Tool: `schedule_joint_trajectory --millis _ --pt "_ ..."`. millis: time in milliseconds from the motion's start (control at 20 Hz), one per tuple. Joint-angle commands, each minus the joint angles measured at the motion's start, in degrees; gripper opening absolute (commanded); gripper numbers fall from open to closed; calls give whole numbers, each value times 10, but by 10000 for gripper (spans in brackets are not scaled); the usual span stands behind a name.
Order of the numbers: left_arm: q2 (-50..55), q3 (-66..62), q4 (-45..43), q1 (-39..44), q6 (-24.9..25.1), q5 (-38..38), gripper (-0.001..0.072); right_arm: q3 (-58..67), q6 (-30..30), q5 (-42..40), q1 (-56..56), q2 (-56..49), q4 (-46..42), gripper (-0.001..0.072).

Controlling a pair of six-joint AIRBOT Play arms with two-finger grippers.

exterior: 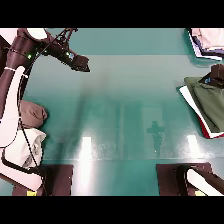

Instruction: Fold the shirts.

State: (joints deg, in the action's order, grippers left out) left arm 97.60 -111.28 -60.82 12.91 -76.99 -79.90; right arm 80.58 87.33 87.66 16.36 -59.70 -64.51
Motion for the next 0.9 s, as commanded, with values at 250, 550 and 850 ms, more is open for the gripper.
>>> schedule_joint_trajectory --millis 250,550,850 --pt "0 0 0 0 0 1 24 1 0 0 -1 0 0 17" --pt "0 0 0 0 0 3 24 1 0 15 -1 0 0 16" --pt "-5 -15 -74 -12 -57 -91 22 1 0 26 -1 0 0 17"
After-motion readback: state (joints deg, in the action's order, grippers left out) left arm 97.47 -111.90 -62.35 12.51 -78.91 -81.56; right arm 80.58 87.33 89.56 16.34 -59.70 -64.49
